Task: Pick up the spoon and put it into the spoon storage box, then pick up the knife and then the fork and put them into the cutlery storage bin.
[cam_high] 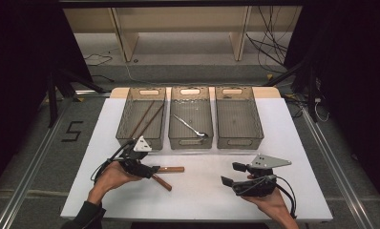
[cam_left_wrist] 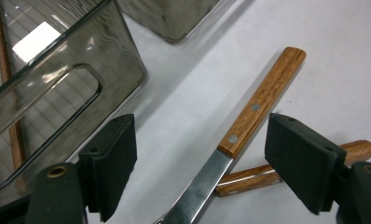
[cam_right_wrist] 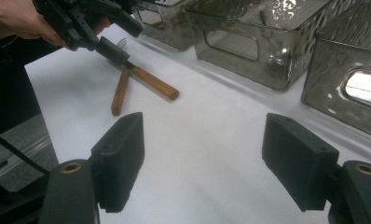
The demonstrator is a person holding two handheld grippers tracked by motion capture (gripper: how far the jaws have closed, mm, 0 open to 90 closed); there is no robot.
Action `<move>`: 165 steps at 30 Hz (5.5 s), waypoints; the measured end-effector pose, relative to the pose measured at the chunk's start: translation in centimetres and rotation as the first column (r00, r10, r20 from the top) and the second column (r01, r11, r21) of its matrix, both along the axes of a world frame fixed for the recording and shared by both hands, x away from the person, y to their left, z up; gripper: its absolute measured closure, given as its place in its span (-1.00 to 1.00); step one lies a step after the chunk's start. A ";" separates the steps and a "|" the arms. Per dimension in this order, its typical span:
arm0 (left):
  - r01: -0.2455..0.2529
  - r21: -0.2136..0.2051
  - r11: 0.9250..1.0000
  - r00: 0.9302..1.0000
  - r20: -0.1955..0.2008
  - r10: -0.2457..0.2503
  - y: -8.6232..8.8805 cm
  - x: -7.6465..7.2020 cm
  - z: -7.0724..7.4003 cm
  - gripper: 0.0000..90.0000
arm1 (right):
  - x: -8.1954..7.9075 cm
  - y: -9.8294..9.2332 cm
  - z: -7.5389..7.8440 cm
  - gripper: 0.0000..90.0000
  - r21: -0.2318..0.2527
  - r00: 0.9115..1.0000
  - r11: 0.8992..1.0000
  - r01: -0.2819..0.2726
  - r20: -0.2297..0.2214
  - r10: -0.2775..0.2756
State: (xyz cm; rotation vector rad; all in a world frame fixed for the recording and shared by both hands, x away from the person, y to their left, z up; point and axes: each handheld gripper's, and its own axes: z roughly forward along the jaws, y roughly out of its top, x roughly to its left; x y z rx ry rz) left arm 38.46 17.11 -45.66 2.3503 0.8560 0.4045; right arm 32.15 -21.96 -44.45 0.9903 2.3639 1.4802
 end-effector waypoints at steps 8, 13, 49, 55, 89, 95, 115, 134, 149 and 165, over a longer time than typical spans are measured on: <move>0.029 0.054 0.998 0.999 -0.037 -0.027 -0.6 0.5 -0.2 -0.42 | -0.3 -0.4 -0.2 -0.35 0.000 1.000 1.000 0.005 -0.008 -0.005; 0.043 0.079 0.996 0.997 -0.068 -0.038 -1.0 0.7 -0.3 -0.41 | -0.4 -0.5 -0.2 -0.37 0.000 1.000 1.000 0.008 -0.005 -0.008; 0.214 0.215 0.953 0.954 -0.257 -0.156 -3.7 2.4 -1.2 0.36 | -0.3 -0.6 -0.2 -0.35 -0.002 1.000 1.000 0.013 -0.004 -0.013; 0.244 0.213 0.946 0.950 -0.251 -0.188 -3.8 2.3 -1.2 0.51 | -0.3 -0.5 -0.2 -0.34 -0.004 1.000 1.000 0.012 0.000 -0.012; 0.261 0.075 0.962 0.946 -0.220 -0.240 -4.7 1.0 1.7 0.71 | -1.0 1.1 0.4 -0.33 0.004 0.997 1.000 -0.023 0.072 0.022; 0.291 0.052 0.955 0.933 -0.235 -0.271 -5.7 0.3 2.3 0.71 | -1.9 2.8 0.9 -0.34 -0.043 0.985 0.997 -0.062 0.158 0.068; 0.383 0.061 0.922 0.901 -0.248 -0.357 -9.0 -1.6 2.7 0.71 | -3.7 8.7 -0.2 -0.26 -0.373 0.882 0.924 -0.086 0.402 0.244; 0.432 0.063 0.900 0.876 -0.267 -0.402 -10.0 -2.8 3.3 0.71 | -5.1 12.3 -3.0 0.11 -0.686 0.708 0.726 0.047 0.536 0.460; 0.445 0.071 0.893 0.866 -0.289 -0.409 -10.3 -3.2 3.3 0.71 | -5.5 13.1 -4.4 0.51 -0.753 0.615 0.642 0.143 0.576 0.539; 0.450 0.053 0.891 0.857 -0.305 -0.415 -10.3 -3.3 3.5 0.66 | -6.0 13.3 -4.5 0.81 -0.788 0.545 0.593 0.167 0.575 0.611</move>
